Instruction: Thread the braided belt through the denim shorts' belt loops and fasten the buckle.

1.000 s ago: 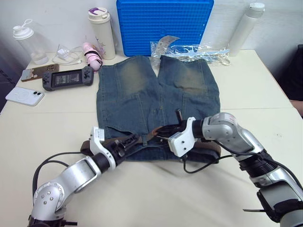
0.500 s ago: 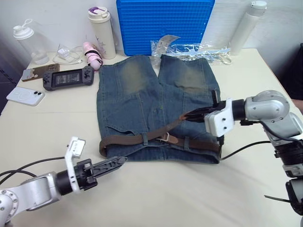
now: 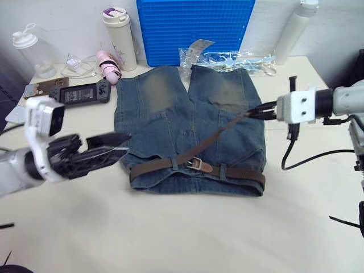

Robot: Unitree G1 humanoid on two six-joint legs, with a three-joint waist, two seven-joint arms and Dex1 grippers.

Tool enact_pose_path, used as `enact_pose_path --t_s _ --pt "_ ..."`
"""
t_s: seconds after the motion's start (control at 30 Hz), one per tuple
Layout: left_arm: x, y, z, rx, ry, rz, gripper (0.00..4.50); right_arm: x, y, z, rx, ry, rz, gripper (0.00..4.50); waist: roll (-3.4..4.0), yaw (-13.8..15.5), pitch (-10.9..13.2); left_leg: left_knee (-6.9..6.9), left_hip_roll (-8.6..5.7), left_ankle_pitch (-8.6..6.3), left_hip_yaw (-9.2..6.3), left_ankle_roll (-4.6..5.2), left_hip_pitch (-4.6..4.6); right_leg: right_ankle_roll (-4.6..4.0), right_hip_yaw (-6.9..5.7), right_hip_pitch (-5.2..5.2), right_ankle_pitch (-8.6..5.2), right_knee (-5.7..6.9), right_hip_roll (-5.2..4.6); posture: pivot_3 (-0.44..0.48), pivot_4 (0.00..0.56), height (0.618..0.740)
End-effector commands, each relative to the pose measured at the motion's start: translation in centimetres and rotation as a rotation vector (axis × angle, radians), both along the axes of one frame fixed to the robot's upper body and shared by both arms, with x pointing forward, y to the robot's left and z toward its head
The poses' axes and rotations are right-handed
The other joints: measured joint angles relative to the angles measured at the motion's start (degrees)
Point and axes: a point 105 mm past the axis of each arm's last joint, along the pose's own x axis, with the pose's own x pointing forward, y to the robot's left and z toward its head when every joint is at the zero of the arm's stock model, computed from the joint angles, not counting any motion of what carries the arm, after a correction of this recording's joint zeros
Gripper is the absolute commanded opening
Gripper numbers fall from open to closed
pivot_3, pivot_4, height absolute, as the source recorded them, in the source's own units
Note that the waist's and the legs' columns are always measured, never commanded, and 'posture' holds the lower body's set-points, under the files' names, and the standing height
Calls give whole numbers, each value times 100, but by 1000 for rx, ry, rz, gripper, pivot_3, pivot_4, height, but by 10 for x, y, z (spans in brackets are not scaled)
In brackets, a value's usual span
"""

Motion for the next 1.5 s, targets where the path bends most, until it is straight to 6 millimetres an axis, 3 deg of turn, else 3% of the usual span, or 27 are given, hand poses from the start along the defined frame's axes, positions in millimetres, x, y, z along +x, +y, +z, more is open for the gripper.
enact_pose_path --t_s 0.03,0.13,0.23,0.47,0.5,0.53,0.6,0.63,0.73,0.87,0.97,1.1,1.2,1.33,1.5 --pt "35 -30 -2 179 -171 107 4420 -5 7 13 76 73 -31 0 -7 29 2 2 0 1 4 1 -4 2 -2 -3 1 3 0 0 150 693" --pt "40 -73 -1 284 -328 27 4420 -9 20 16 133 126 -27 0 -8 54 3 4 -3 2 10 4 -9 4 -5 -8 2 7 -2 0 150 693" --pt "45 -101 -6 343 -402 6 4420 -10 28 21 151 120 -23 0 -9 56 4 3 -2 1 16 6 -18 5 -3 -20 3 7 -3 0 150 693" --pt "62 -122 -17 405 -484 45 4420 -12 28 25 151 116 -41 0 -11 79 5 2 -2 2 23 7 -35 5 -7 -44 2 16 -2 0 150 693" --pt "65 -125 -16 403 -503 63 3889 -13 28 25 152 117 -43 0 -11 65 5 7 0 3 24 8 -50 5 -6 -61 3 22 -3 0 150 693" --pt "67 -128 -14 394 -518 74 3822 -14 29 25 155 120 -43 0 -11 75 5 15 0 7 25 10 -70 5 -5 -83 3 32 -2 0 150 693" --pt "72 -133 -10 379 -559 111 3166 -15 32 24 177 144 -50 0 -12 85 6 23 -6 25 18 17 -80 10 -11 -87 5 47 -10 0 150 693" --pt "74 -135 -11 381 -570 119 2611 -15 33 23 199 171 -59 0 -12 89 6 23 -7 26 17 17 -80 10 -11 -87 5 47 -11 0 150 693" --pt "77 -138 -22 431 -607 123 1752 -17 36 23 247 218 -67 0 -15 97 7 27 -12 29 10 22 -89 17 -14 -86 9 43 -13 0 150 693" --pt "81 -141 -25 427 -604 135 30 -20 42 23 300 269 -77 0 -15 95 7 25 -12 29 9 23 -89 17 -19 -86 9 45 -13 0 150 693" --pt "84 -140 -24 422 -601 140 30 -20 43 24 344 281 -91 0 -16 95 6 26 -13 30 9 24 -90 17 -19 -86 9 46 -15 0 150 693" --pt "89 -121 -24 411 -540 176 0 -31 48 18 395 360 -69 1510 -16 91 6 26 -13 31 9 24 -89 17 -19 -86 9 48 -14 0 150 693" --pt "87 -95 -30 530 -655 180 0 -45 57 -14 356 428 -54 2480 -19 88 4 26 -11 31 6 23 -89 17 -23 -87 9 51 -14 0 150 693" --pt "77 -80 -36 593 -752 156 0 -52 67 -59 247 386 -78 4152 -25 82 1 22 -12 31 11 23 -85 16 -26 -88 9 53 -17 0 150 693" --pt "75 -65 -53 662 -738 135 0 -59 81 -102 200 344 -93 4152 -30 104 -2 36 -13 31 7 23 -86 16 -24 -84 9 60 -17 0 150 693"
